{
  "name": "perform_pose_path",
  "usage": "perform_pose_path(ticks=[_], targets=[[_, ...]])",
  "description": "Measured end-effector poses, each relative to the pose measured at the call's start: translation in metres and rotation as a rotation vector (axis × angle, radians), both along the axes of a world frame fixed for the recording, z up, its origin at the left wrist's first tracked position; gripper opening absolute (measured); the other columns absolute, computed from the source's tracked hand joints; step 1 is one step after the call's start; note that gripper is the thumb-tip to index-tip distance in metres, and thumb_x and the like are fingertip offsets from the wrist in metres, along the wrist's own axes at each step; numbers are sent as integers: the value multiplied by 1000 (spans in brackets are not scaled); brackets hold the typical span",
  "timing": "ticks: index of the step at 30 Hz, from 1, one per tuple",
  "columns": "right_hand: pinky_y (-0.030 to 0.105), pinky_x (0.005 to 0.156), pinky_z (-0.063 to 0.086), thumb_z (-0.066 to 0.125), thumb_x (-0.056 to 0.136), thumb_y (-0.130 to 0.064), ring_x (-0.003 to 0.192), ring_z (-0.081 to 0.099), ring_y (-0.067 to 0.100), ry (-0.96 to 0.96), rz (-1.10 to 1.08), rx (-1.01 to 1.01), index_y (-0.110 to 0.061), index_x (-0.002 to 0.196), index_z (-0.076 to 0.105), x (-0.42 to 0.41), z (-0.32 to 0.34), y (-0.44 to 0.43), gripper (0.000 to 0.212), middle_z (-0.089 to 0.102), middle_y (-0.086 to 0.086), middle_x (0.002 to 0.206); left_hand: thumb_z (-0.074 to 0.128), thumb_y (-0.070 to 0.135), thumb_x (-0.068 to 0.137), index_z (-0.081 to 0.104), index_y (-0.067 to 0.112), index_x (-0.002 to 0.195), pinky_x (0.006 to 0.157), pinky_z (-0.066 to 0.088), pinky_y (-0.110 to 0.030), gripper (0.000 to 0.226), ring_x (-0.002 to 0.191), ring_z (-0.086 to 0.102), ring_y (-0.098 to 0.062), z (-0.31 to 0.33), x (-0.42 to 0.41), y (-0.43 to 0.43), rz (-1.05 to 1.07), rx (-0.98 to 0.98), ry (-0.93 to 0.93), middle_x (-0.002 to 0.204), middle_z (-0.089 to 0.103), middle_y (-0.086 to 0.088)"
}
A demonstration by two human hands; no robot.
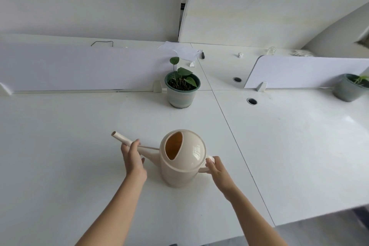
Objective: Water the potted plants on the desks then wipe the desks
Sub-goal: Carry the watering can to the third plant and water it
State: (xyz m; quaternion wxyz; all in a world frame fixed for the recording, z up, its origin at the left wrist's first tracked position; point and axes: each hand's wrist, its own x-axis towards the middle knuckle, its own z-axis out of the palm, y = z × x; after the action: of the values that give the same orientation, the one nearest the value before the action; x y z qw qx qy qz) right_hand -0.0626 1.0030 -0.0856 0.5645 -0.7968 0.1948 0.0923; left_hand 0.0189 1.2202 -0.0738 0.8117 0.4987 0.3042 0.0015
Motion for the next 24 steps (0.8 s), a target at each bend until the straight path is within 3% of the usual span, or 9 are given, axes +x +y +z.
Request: perform_pose_path(ticks=[4, 9, 14, 18, 24], targets=[[27, 80, 37, 37, 95, -39, 91, 50, 15, 47, 33, 45, -14, 91, 43, 0, 9, -1, 26, 49, -1, 91, 46, 21, 87, 41, 18, 126, 88, 33, -38, 39, 103, 49, -22, -5, 0, 0, -8, 12, -19, 108, 51, -4], [29, 81, 38, 39, 95, -35, 73, 48, 10, 9, -1, 75, -12, 87, 41, -3, 13, 2, 25, 41, 0, 86, 45, 18, 86, 38, 19, 134, 86, 35, -33, 48, 99, 49, -21, -2, -5, 0, 48, -19, -33, 109, 50, -3], [28, 74, 42, 44, 94, -34, 82, 44, 20, -5, -21, 99, -8, 90, 45, -7, 23, 4, 26, 50, 1, 85, 43, 13, 87, 39, 23, 136, 85, 37, -30, 50, 99, 49, -20, 1, -24, 4, 103, -45, -71, 109, 50, -4], [29, 80, 47, 48, 92, -32, 84, 49, 20, -21, 73, 124, -9, 85, 48, -15, 38, 3, 24, 55, 2, 87, 41, 13, 88, 41, 18, 132, 84, 37, -29, 44, 93, 50, -23, 16, -49, 14, 163, -48, -130, 87, 52, 0], [35, 91, 50, 56, 88, -30, 85, 54, 19, -40, 253, 199, -9, 79, 52, -32, 86, 5, 23, 53, 10, 89, 41, 15, 90, 39, 20, 133, 84, 37, -32, 43, 86, 55, -18, 59, -102, 31, 274, 24, -241, 86, 55, 1]])
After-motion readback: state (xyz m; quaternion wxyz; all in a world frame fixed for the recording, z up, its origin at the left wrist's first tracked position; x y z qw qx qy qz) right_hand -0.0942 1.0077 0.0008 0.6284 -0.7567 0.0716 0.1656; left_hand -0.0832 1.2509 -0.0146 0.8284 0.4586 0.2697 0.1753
